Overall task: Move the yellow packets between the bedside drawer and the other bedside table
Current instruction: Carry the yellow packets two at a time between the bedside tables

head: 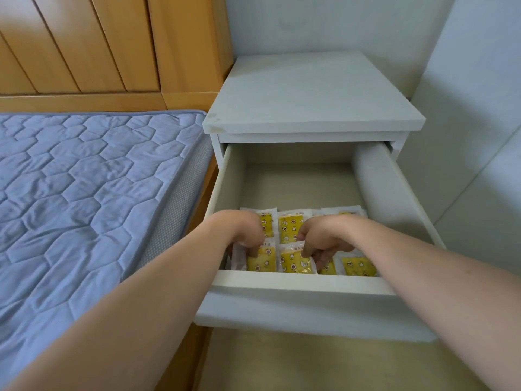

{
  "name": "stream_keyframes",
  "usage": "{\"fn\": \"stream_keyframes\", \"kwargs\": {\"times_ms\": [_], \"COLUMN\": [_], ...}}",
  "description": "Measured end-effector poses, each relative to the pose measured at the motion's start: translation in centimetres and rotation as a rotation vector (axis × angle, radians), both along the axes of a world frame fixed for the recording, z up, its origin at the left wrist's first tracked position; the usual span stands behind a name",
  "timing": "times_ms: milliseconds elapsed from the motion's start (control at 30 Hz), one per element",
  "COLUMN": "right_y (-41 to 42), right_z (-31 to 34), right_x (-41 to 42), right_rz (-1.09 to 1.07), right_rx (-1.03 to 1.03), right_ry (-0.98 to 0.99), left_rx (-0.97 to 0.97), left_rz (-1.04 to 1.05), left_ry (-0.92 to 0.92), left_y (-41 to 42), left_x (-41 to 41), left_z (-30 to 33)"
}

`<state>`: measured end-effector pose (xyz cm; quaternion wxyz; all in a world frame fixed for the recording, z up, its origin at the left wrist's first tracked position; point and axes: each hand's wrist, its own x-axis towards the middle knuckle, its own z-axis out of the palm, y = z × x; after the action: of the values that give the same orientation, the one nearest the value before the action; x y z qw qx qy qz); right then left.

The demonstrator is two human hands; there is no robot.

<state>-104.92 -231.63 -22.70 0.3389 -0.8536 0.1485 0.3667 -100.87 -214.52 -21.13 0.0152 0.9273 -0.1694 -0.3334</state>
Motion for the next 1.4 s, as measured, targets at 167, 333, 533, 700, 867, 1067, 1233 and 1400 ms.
{"fn": "stream_keyframes", "kwargs": {"times_ms": [167,333,533,700,867,1067,1233,1400], "right_y": [0.3,0.5,0.4,0.4,0.6,0.5,-0.4,-1.2], "right_z": [-0.3,-0.4,-0.4,-0.4,0.7,3.6,5.7,9.8], "right_x": [0.0,0.2,0.3,0.3,-0.1,-1.8,-4.6,-7.7], "right_rz": [0.111,0.223,0.256,0.29,0.293,0.341,0.333,0.427], "right_rx": [-0.099,-0.211,-0.229,-0.329,-0.413,-0.488,-0.434,-0.397], "right_ry": [-0.059,-0.108,-0.099,-0.14,-0.257,-0.463,-0.529,-0.516], "left_rx": [0.017,0.048,0.023,-0.016,-0.034,-0.1,-0.134,-0.228], "left_rz": [-0.03,-0.038,-0.039,-0.023,-0.026,-0.036,-0.065,-0.103], "left_ry": [-0.023,-0.064,-0.097,-0.113,-0.182,-0.267,-0.318,-0.253], "left_y": [-0.1,-0.2,-0.2,0.0,0.1,0.0,0.7,1.5], "left_x": [0.0,0.0,0.1,0.1,-0.6,-2.3,-4.9,-8.8], "left_z": [-0.5,-1.0,-1.2,-1.0,0.3,3.0,5.9,9.9]}}
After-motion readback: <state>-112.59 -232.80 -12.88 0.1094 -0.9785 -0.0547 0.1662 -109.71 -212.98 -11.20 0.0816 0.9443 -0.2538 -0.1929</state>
